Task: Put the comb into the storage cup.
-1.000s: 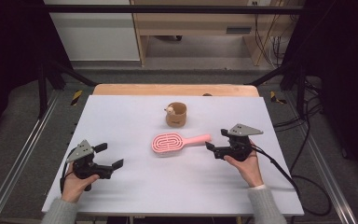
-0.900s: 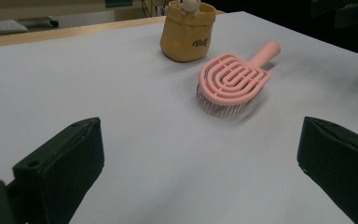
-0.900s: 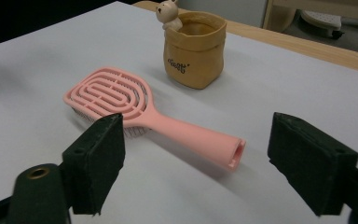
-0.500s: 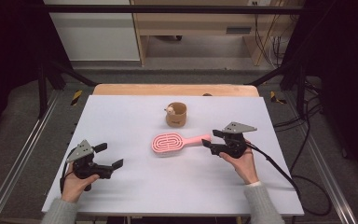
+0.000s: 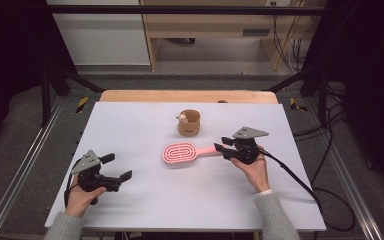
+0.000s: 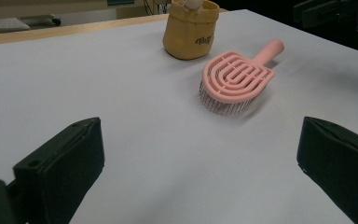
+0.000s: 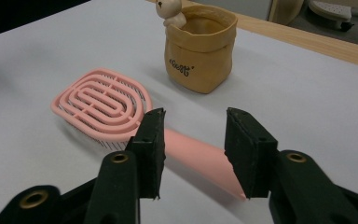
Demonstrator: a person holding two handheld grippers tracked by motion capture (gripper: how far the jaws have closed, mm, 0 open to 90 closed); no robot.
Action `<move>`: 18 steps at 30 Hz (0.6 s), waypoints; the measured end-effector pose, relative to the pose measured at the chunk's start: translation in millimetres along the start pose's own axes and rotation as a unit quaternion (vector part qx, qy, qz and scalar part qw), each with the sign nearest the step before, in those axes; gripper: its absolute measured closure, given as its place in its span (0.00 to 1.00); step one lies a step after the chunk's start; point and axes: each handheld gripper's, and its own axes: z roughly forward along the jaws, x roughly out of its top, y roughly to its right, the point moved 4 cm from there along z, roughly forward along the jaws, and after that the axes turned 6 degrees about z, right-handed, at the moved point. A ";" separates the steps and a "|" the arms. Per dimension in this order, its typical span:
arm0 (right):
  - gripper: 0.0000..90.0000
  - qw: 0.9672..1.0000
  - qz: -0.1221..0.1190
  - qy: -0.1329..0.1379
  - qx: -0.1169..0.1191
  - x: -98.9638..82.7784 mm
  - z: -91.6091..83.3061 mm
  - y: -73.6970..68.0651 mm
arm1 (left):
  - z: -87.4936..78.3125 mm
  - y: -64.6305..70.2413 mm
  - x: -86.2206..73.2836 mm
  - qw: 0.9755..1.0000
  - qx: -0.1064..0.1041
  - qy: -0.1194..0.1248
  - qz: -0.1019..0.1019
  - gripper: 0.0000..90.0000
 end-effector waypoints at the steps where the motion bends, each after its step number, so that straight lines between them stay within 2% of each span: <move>1: 0.69 1.000 0.001 -0.001 -0.002 -0.1 1.5 0.7 | 0.1 -0.1 0.0 1.000 0.000 0.000 0.000 0.01; 9: 0.78 1.000 -0.003 -0.010 -0.005 2.4 12.4 2.5 | 0.5 0.0 -0.3 1.000 0.001 -0.001 0.000 0.01; 14: 0.86 1.000 0.001 -0.019 -0.003 3.8 20.2 2.5 | 0.6 -0.5 -0.9 1.000 0.001 -0.001 -0.002 0.01; 18: 0.94 1.000 0.006 -0.029 -0.008 3.1 25.6 7.9 | 1.0 -0.7 -1.1 1.000 0.001 -0.002 -0.001 0.01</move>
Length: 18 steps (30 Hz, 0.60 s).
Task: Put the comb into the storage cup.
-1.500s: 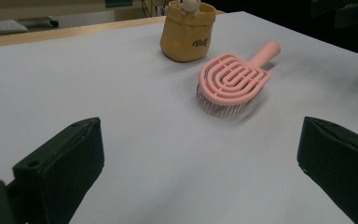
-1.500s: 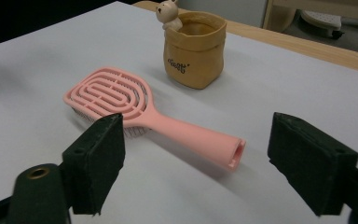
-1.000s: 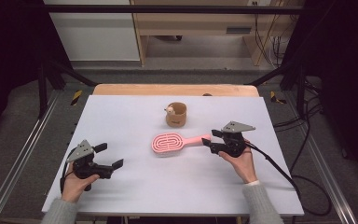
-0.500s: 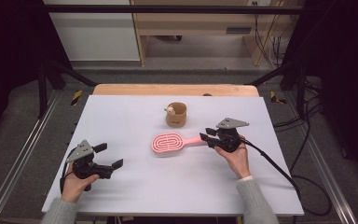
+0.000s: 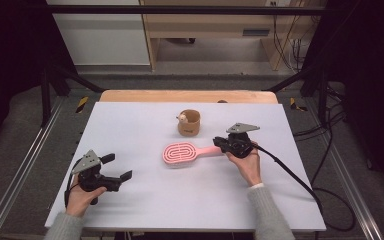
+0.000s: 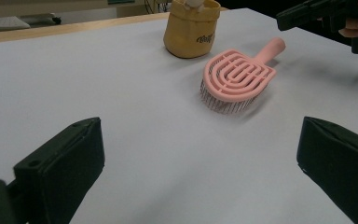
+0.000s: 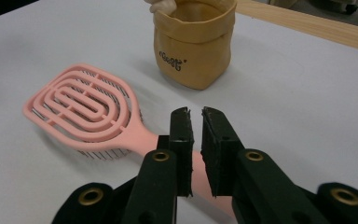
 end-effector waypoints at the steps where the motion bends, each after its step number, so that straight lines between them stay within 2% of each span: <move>1: 0.95 1.000 0.000 0.000 0.000 0.3 0.7 1.0 | 0.0 0.0 0.0 1.000 0.000 0.000 0.000 0.01; 6: 1.00 1.000 0.007 -0.005 -0.001 1.0 3.9 4.7 | 0.1 -0.2 -0.2 1.000 0.000 0.000 0.000 0.01; 11: 1.00 1.000 0.012 -0.013 -0.003 0.4 8.7 7.7 | 0.2 -0.4 -0.3 1.000 0.000 0.000 0.000 0.01; 18: 1.00 0.999 0.004 -0.031 -0.008 -2.8 19.4 9.1 | 0.1 -0.9 -0.5 1.000 0.001 0.000 -0.001 0.01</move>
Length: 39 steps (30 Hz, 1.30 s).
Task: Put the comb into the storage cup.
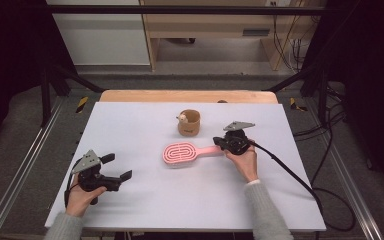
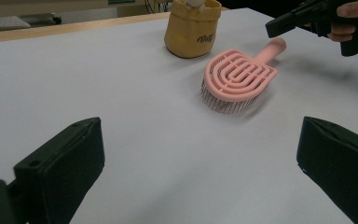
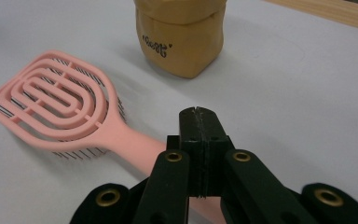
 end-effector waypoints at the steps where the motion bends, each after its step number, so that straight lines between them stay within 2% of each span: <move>1: 1.00 1.000 0.000 0.000 0.000 0.0 0.0 0.0 | 0.0 0.0 0.0 1.000 0.000 0.000 0.000 0.01; 7: 1.00 1.000 -0.006 -0.019 -0.008 -4.9 7.5 1.4 | -0.3 -0.1 0.1 1.000 0.000 0.001 0.000 0.01; 16: 1.00 1.000 -0.010 -0.027 -0.011 -6.7 7.8 1.7 | -0.4 0.1 0.3 1.000 -0.001 0.001 0.000 0.01; 39: 0.99 0.999 -0.023 -0.049 -0.009 -16.9 -1.9 -6.2 | -0.9 0.8 1.0 1.000 0.000 0.003 0.002 0.01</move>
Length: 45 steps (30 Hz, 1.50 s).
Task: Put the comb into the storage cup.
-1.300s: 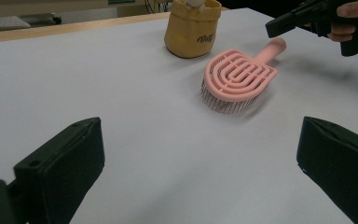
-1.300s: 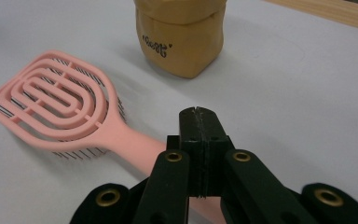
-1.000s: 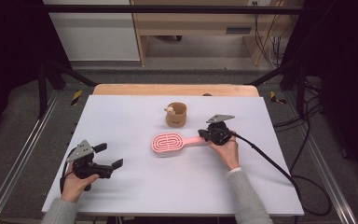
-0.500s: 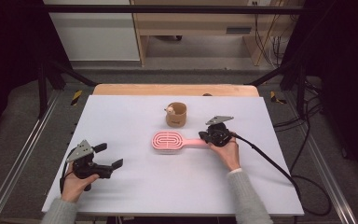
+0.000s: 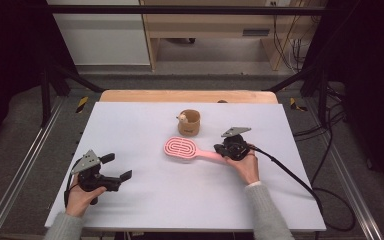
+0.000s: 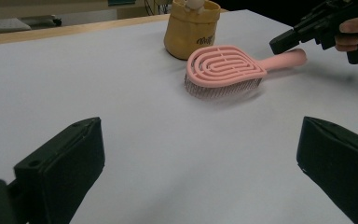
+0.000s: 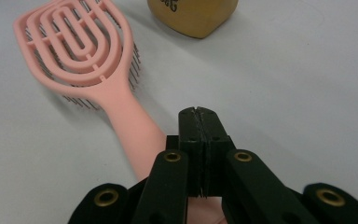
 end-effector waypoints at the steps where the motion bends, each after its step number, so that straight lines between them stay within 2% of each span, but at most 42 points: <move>1: 0.99 1.000 0.000 0.000 0.000 0.0 0.0 0.0 | 0.0 0.0 0.0 1.000 0.000 0.000 0.000 0.01; 17: 0.99 1.000 -0.007 -0.010 0.012 -5.8 -6.3 -10.9 | -0.4 0.7 0.8 1.000 0.000 0.001 0.001 0.01; 34: 0.99 0.999 -0.017 -0.023 0.022 -14.4 -5.2 -20.7 | -0.9 1.0 1.5 1.000 0.000 0.002 0.002 0.01; 45: 0.98 0.999 -0.016 -0.024 0.022 -15.9 -5.5 -23.0 | -0.8 1.4 1.8 1.000 0.000 0.003 0.003 0.01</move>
